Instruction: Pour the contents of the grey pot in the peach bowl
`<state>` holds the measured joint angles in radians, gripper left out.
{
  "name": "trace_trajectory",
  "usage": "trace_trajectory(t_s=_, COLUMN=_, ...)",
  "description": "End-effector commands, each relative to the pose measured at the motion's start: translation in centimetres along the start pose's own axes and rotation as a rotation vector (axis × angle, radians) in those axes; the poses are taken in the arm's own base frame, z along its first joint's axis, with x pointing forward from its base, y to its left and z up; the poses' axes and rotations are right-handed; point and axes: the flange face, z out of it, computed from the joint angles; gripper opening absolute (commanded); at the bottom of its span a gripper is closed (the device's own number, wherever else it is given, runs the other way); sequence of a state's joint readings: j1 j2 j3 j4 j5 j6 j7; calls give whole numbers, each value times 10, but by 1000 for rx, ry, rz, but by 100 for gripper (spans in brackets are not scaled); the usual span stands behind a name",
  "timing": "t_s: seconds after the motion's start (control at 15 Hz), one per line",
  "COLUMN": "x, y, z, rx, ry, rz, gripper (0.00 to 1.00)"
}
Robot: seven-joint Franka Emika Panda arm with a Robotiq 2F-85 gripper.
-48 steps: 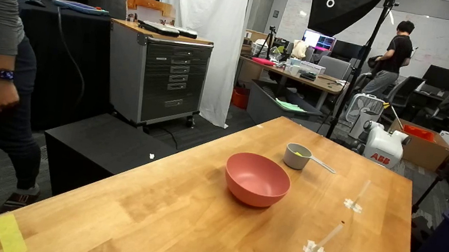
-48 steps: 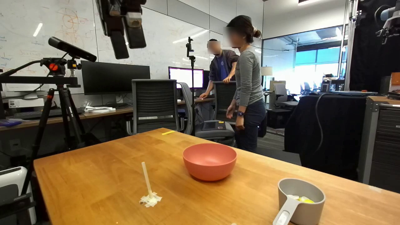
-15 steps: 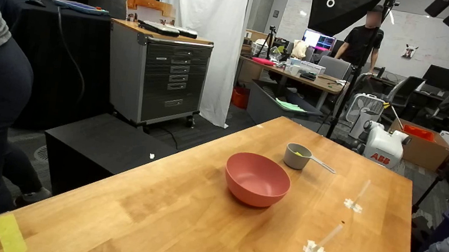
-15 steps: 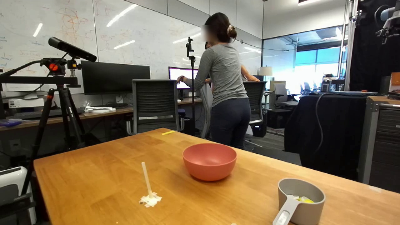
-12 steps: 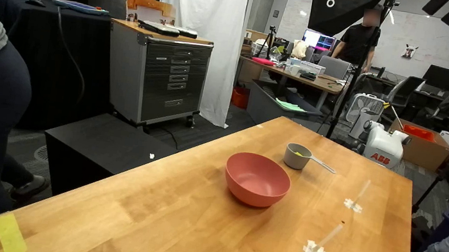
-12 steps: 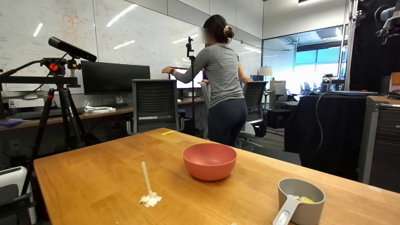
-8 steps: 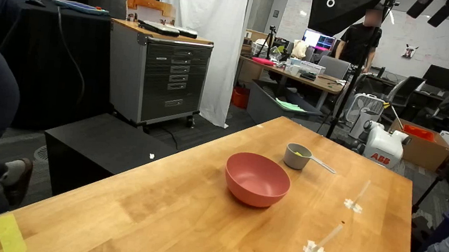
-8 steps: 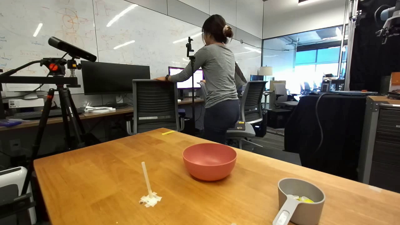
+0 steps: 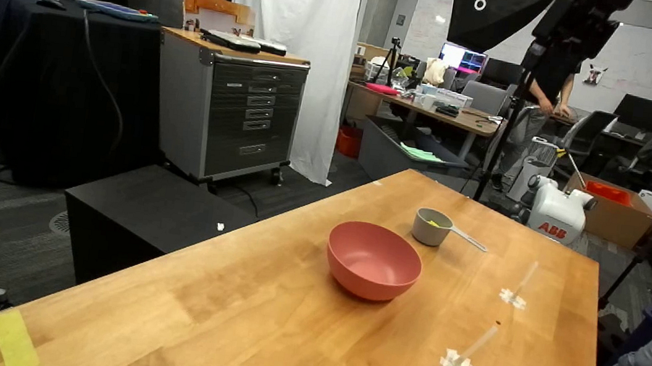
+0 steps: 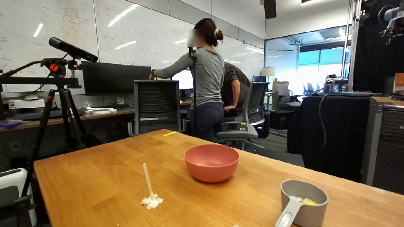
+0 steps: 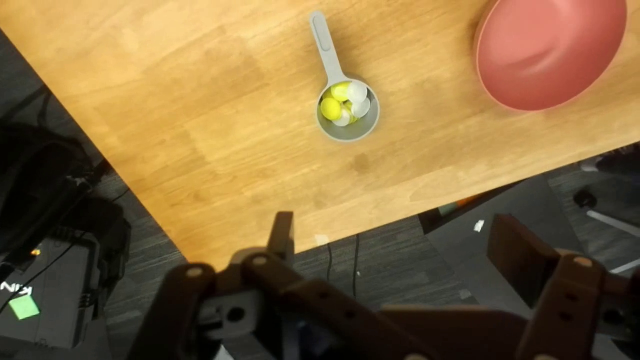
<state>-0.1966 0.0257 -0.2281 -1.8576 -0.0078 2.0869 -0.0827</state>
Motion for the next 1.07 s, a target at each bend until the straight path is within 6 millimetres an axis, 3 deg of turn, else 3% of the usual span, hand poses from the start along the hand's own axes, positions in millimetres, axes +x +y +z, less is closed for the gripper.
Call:
trace_trajectory(t_s=0.0, x=24, y=0, z=25, rx=18, ry=-89, rz=-55, gripper=100)
trace_trajectory(t_s=0.4, x=31, y=3, z=70, rx=6, ry=-224, rz=-158, gripper=100)
trace_trajectory(t_s=1.0, x=27, y=18, z=135, rx=-30, ry=-222, rz=-151, gripper=100)
